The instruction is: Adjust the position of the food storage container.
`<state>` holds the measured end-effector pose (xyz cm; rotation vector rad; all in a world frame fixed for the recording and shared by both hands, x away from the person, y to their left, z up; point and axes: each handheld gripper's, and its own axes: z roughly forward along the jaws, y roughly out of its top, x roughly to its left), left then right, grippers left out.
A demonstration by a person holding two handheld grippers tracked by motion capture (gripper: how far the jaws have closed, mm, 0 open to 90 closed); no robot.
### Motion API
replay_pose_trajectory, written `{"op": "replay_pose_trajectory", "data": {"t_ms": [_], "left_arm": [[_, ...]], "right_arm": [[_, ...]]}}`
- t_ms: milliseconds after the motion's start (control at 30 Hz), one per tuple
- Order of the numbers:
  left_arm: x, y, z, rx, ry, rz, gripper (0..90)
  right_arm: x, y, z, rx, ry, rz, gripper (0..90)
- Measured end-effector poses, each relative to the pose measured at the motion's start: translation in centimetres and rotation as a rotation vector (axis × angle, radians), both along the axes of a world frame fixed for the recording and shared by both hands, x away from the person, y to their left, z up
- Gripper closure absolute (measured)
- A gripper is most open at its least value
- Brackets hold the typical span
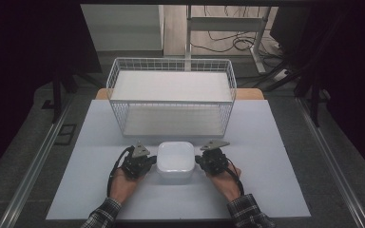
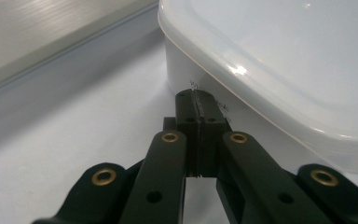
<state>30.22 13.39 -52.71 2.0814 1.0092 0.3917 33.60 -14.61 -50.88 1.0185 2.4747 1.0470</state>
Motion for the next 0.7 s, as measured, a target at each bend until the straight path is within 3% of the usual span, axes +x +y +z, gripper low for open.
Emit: {"op": "replay_pose_trajectory", "data": {"t_ms": [367, 433, 567, 600, 633, 700], "left_arm": [[-2.0, -0.4, 0.1, -0.026, 0.015, -0.031, 88.2], [-2.3, 0.3, 0.3, 0.005, -0.004, -0.006, 78.4], [-3.1, 2.1, 0.5, -0.056, -0.002, 0.009, 53.6], [-3.1, 2.1, 0.5, -0.056, -0.002, 0.009, 47.2], [-3.5, 2.6, 0.5, -0.07, -0.013, -0.001, 39.4], [-3.9, 3.0, 0.3, -0.064, -0.012, -0.001, 29.6]], "right_arm": [[-2.6, -1.1, 0.4, -0.034, -0.017, 0.031, 88.6], [-2.7, -1.5, 0.6, -0.027, -0.039, 0.028, 87.1], [-3.1, -2.7, 1.3, 0.025, -0.053, 0.033, 73.3], [-3.1, -2.7, 1.3, 0.025, -0.053, 0.033, 73.3], [-3.6, -3.1, 1.4, 0.013, -0.072, 0.04, 59.2], [-3.9, -3.4, 1.3, -0.002, -0.085, 0.048, 49.2]]}}
